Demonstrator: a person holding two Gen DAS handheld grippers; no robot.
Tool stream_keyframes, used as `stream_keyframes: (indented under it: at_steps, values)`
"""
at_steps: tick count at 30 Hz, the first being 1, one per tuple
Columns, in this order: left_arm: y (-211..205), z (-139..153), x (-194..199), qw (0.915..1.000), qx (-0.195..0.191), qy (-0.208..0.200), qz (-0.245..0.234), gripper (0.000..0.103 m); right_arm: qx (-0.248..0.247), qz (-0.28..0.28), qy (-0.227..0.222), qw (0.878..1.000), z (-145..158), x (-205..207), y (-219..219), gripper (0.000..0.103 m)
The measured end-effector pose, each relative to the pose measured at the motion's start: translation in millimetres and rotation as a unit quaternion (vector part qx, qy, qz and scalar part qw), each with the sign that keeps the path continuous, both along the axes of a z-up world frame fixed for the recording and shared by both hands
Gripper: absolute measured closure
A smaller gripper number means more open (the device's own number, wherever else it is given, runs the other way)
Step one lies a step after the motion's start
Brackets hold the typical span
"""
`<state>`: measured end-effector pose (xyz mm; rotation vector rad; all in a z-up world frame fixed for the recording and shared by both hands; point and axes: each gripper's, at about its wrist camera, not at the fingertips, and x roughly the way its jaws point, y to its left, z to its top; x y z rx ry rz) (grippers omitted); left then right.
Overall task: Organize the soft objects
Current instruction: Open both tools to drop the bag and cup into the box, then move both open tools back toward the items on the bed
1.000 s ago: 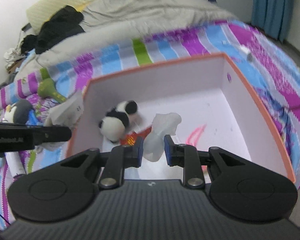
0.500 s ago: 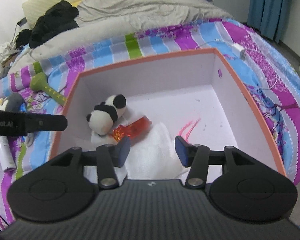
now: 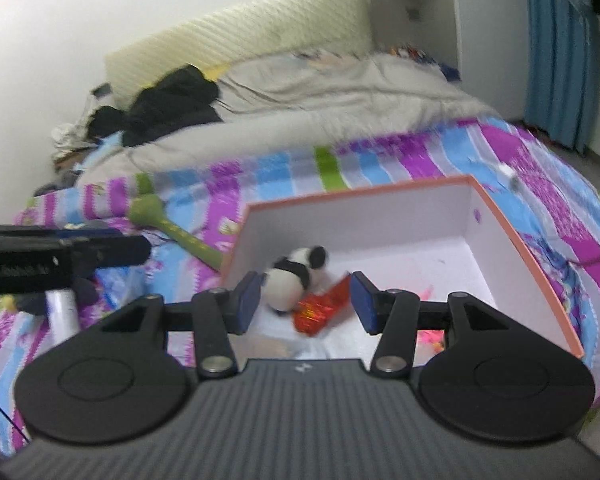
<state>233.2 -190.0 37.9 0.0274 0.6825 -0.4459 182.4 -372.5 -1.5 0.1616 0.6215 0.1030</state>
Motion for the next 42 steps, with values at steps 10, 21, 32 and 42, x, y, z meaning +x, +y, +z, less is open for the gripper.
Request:
stream_keyframes:
  at_steps: [10,21,32,42]
  values:
    - [52.0,11.4,-68.0,0.9972,0.001,-0.074,0.017,0.062,0.007,0.036,-0.048,0.998,3.0,-44.4,42.8,0.051]
    - [109.1,-12.9,-123.3,0.9942,-0.01,-0.078,0.073,0.062,0.005,0.079,-0.066,0.995,-14.9,-84.5,86.1,0.051]
    - [144.8,-49.5,-159.9,0.9915,-0.026,-0.057,0.114,0.062,-0.002,0.109,-0.05,0.993,-46.8,-107.2,124.2,0.051]
    - [182.2,-87.6,-150.7,0.9861,-0.028,-0.013,0.163,0.062,-0.014,0.139,-0.024,0.99,-75.6,-96.9,154.6,0.051]
